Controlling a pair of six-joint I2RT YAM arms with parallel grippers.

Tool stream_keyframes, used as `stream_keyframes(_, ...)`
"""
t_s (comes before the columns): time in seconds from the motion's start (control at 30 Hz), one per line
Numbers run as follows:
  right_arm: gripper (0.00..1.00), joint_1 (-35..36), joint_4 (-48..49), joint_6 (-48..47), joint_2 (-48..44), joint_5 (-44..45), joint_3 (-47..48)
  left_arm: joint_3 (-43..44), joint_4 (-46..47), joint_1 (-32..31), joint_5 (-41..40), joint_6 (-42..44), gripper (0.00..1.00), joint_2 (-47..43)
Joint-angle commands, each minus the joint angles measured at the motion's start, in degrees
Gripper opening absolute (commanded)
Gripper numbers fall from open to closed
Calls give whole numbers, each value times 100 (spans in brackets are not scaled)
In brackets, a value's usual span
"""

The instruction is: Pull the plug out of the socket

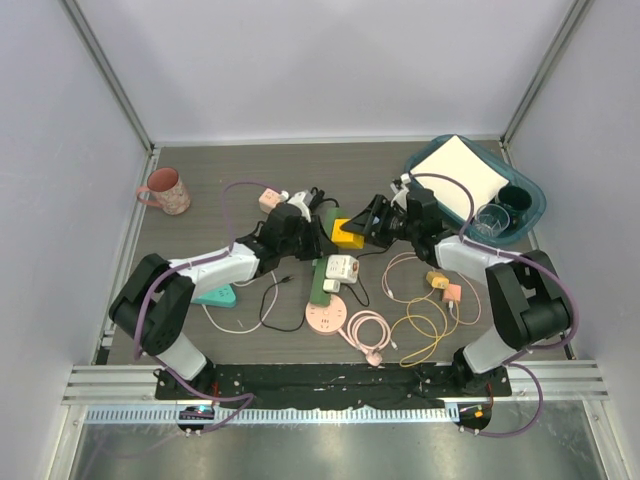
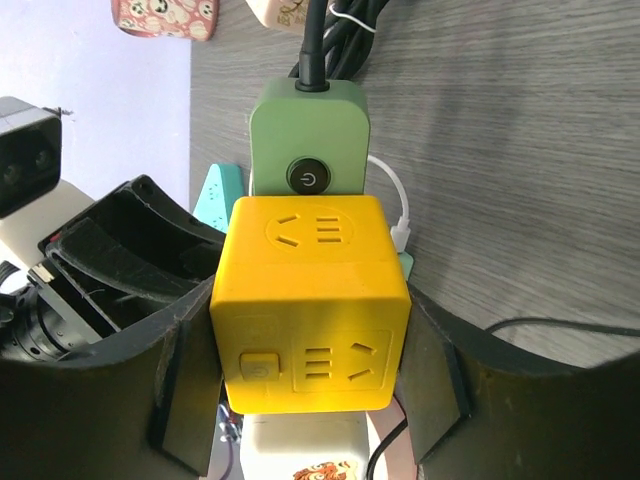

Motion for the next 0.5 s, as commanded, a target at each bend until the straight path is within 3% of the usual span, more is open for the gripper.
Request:
stream_keyframes(0.0,1,243,-513,-846,-869,252,409,144,-245,252,-844,-301,0,60)
stream_keyframes(0.17,1,192,-184,-848,-1081,290,155,48,-202,252,-1047,-345,0,26)
stream_keyframes(0.23,1,-141,569,-183,-871,-394,-64,-40,-140,252,-1055,-319,0,-106)
stream_keyframes(0.27,1,-256,1452,125,-774,-588,-292,-110,-123,252,-1116,-319,0,-150)
stream_keyframes(0.33,1,-493,1759,425,-545,-983,-285,-128,-175,252,-1178,-319,0,-221)
stream_keyframes(0.47,1,-451,647,-161,-729,-898,197,38,-307,252,-1231,-345,0,-159)
